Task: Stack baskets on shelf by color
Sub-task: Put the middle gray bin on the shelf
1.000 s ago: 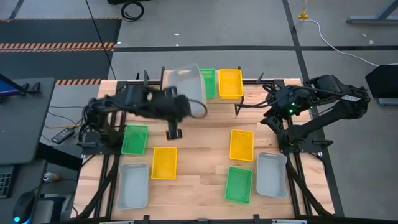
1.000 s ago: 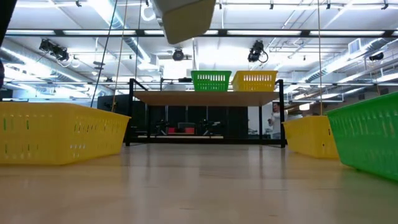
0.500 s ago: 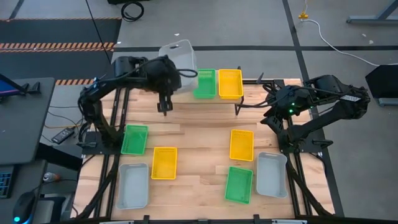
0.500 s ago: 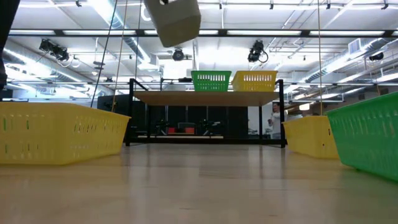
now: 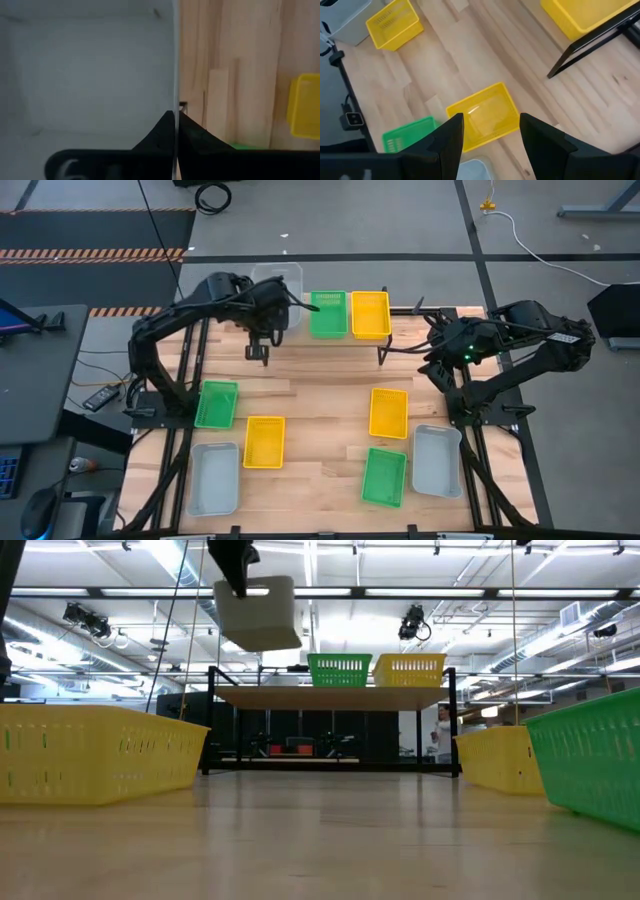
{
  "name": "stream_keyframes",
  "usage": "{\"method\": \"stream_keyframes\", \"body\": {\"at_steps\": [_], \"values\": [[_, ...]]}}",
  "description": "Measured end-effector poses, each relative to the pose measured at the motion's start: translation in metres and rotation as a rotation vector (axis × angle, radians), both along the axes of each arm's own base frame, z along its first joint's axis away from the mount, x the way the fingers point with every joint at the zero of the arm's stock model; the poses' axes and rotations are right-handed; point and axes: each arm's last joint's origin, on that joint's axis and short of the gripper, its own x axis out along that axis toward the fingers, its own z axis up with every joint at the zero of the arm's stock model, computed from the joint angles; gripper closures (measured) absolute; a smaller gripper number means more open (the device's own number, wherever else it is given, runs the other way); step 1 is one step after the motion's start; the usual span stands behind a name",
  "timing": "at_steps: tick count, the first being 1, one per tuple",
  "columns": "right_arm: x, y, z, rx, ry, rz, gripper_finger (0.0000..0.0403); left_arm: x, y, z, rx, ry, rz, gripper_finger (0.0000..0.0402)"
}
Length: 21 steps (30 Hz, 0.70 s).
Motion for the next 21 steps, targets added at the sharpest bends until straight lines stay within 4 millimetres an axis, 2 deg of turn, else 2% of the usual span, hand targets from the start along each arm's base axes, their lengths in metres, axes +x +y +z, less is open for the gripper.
{"method": "stream_keyframes", "body": {"at_steps": [4,12,21], "values": [[0.000,-0.001,0.000,-0.023,-0.003,-0.012,0.0203,0.000,0.006,-0.014,-0.025,0.050,0.009,0.0389],[0.000,-0.001,0.000,-0.037,-0.004,-0.021,0.0203,0.008,0.019,-0.031,-0.027,0.023,0.012,0.0392],[0.000,-0.001,0.000,-0.037,-0.004,-0.021,0.0203,0.016,0.023,-0.051,-0.032,0.025,-0.012,0.0384]]}}
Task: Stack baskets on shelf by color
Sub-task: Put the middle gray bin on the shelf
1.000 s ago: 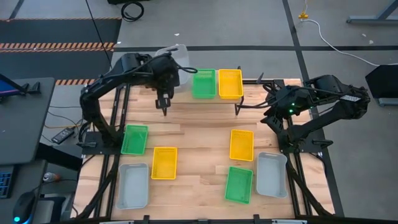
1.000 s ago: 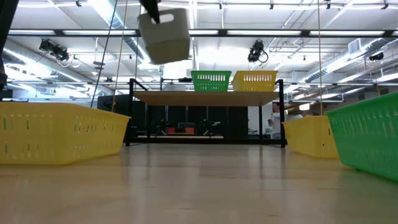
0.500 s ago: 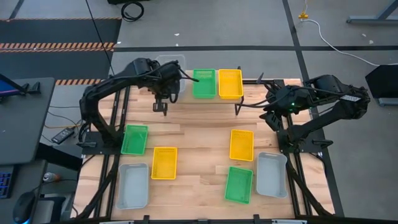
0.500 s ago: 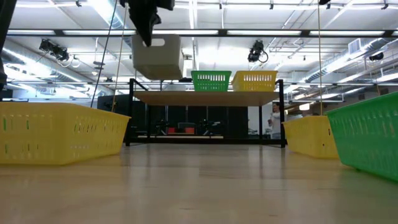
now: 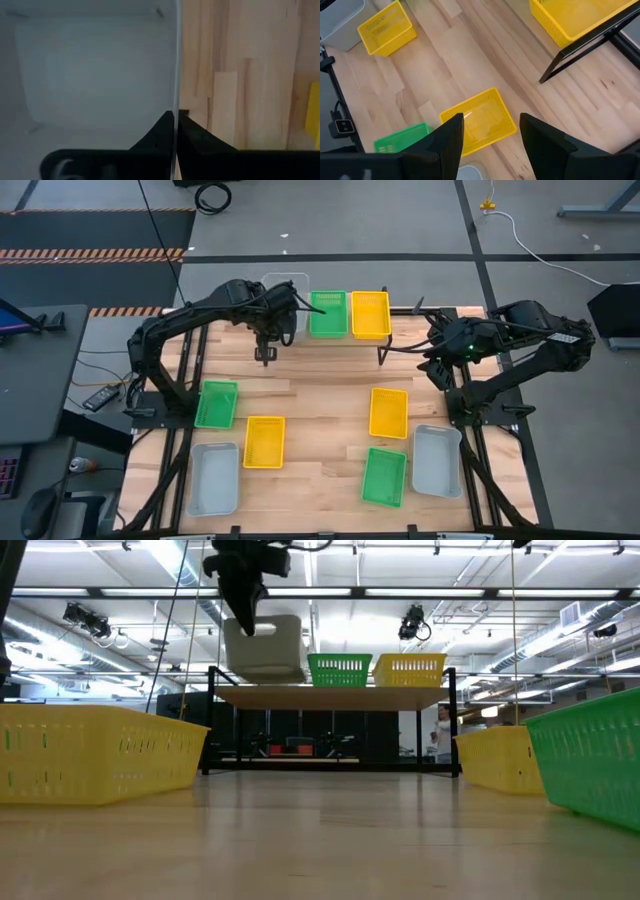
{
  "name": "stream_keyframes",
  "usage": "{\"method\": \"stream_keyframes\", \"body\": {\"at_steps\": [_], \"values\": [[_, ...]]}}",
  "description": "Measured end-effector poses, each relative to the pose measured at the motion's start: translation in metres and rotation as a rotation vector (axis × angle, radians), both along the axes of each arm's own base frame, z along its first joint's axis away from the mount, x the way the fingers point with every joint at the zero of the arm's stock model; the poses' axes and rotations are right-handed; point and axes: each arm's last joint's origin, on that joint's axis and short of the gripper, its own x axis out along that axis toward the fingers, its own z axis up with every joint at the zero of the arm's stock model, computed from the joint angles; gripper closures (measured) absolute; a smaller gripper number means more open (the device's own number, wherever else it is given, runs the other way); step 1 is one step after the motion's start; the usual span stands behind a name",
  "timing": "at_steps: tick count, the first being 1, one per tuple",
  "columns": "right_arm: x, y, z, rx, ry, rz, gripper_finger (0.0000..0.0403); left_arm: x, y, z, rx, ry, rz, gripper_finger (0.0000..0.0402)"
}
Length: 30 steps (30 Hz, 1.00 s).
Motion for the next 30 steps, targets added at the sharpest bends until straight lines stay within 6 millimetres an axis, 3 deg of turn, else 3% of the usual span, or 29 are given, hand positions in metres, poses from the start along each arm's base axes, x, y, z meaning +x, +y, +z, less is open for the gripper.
{"method": "stream_keyframes", "body": {"at_steps": [9,30], "values": [[0.000,0.000,0.000,0.011,-0.003,-0.016,0.0203,0.000,0.001,-0.020,-0.029,0.056,0.022,0.0383],[0.000,0.000,0.000,0.026,-0.004,-0.019,0.0203,0.000,0.005,-0.019,0.092,0.060,0.115,0.0320]]}}
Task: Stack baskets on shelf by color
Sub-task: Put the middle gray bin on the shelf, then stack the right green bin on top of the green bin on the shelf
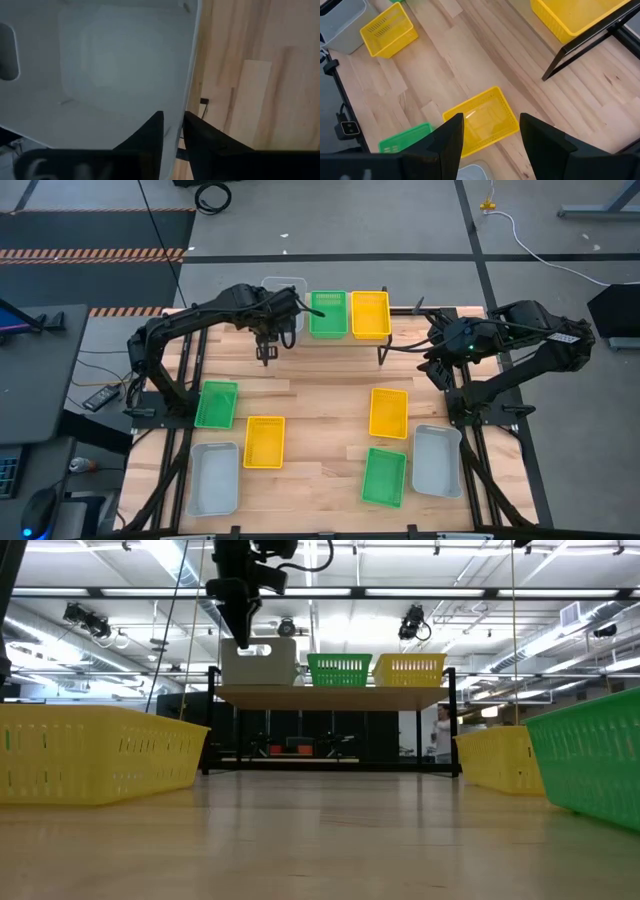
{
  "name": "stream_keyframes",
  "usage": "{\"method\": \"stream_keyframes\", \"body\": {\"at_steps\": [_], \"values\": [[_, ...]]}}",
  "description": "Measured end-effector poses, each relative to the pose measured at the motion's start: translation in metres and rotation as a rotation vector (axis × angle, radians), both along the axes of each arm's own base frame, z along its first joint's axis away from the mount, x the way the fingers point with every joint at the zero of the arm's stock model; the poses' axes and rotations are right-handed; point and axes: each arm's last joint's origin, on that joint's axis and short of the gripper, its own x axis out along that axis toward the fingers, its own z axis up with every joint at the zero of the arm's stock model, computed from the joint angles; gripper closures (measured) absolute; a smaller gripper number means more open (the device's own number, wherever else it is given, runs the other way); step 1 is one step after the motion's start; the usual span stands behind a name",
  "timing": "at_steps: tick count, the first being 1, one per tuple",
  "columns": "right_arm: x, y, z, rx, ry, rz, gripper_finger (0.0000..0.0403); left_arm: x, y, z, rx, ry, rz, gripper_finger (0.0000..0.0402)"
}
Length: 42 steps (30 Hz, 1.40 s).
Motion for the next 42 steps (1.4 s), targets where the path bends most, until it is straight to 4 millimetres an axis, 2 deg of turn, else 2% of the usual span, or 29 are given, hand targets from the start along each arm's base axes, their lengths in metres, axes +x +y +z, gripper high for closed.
{"method": "stream_keyframes", "body": {"at_steps": [5,11,16,22,26,31,38,42], "values": [[0.000,0.000,0.000,0.013,0.001,0.008,0.0203,-0.001,-0.004,0.010,-0.005,-0.029,0.039,0.0320],[0.003,0.001,0.002,0.020,-0.036,0.010,0.0203,0.000,-0.019,0.045,0.005,-0.153,0.075,0.0323],[0.008,0.002,0.005,0.046,-0.096,0.000,0.0202,-0.005,-0.041,0.070,-0.033,-0.217,0.118,0.0314],[0.018,0.011,0.004,0.083,-0.104,0.052,0.0177,-0.003,-0.078,0.069,-0.197,-0.205,0.058,0.0302],[0.033,0.024,-0.015,0.071,-0.011,0.124,0.0146,0.004,-0.107,0.070,-0.233,-0.255,0.025,0.0298],[0.054,0.044,-0.050,0.038,0.138,0.211,0.0120,0.011,-0.142,0.073,-0.297,-0.365,0.078,0.0303],[0.078,0.075,-0.097,0.044,0.248,0.378,0.0122,0.005,-0.191,0.073,-0.371,-0.375,0.073,0.0303],[0.087,0.085,-0.121,0.047,0.275,0.422,0.0123,-0.003,-0.216,0.072,-0.404,-0.364,0.055,0.0298]]}}
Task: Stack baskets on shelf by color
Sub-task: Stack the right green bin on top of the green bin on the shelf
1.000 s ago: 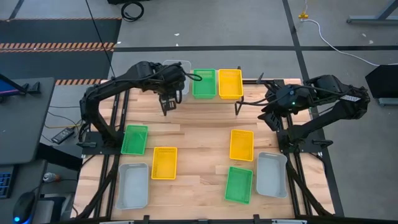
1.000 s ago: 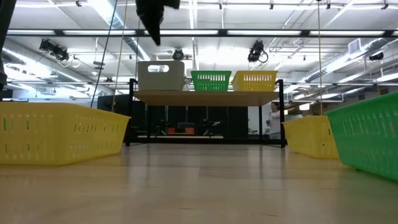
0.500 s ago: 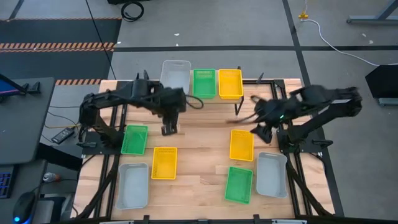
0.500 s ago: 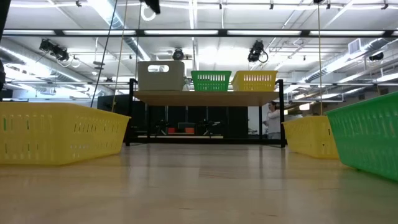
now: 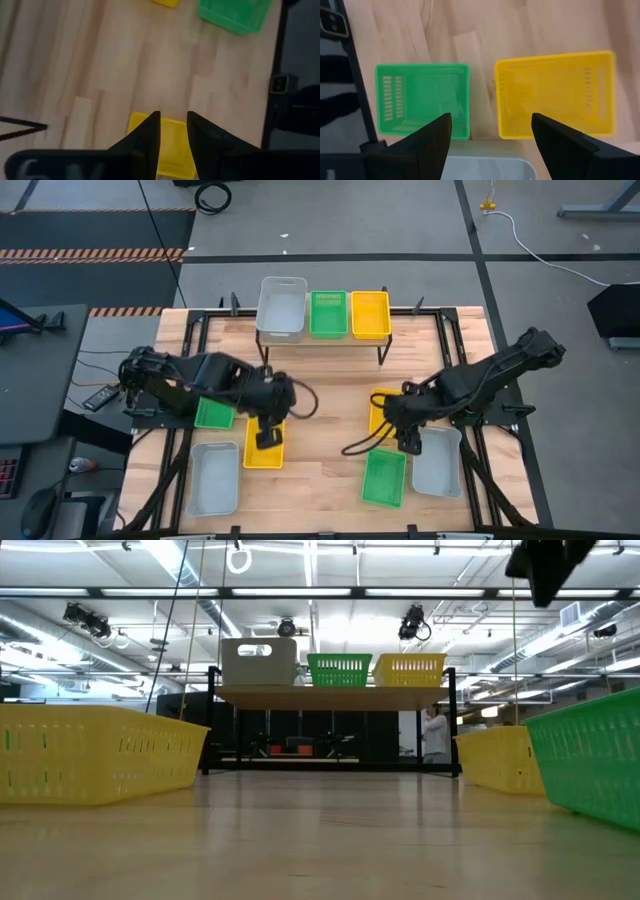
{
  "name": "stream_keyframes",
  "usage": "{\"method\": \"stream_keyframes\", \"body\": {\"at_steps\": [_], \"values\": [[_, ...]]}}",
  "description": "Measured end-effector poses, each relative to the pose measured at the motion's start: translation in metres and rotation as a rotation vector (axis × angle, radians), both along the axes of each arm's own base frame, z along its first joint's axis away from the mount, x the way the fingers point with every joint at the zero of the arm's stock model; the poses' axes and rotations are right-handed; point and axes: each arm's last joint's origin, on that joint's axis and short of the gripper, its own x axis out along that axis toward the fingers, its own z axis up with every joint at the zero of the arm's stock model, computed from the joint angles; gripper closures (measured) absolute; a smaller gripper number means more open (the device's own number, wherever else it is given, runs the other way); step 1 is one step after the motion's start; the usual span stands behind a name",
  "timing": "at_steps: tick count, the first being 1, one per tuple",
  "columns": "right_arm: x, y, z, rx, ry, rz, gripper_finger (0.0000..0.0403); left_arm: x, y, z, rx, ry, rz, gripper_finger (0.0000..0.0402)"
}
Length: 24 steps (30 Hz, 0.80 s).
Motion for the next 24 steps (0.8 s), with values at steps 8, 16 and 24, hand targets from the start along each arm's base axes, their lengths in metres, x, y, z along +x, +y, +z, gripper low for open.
{"method": "stream_keyframes", "body": {"at_steps": [8,16,24], "values": [[0.012,0.008,-0.030,0.010,0.051,0.031,0.0123,-0.016,-0.041,-0.013,0.014,0.133,-0.056,0.0259],[0.022,0.012,-0.037,0.041,0.038,-0.042,0.0123,-0.013,-0.065,-0.042,-0.012,0.208,-0.127,0.0195],[0.021,0.030,-0.035,0.159,0.016,-0.096,0.0124,-0.020,-0.094,-0.103,-0.035,0.320,-0.181,0.0180]]}}
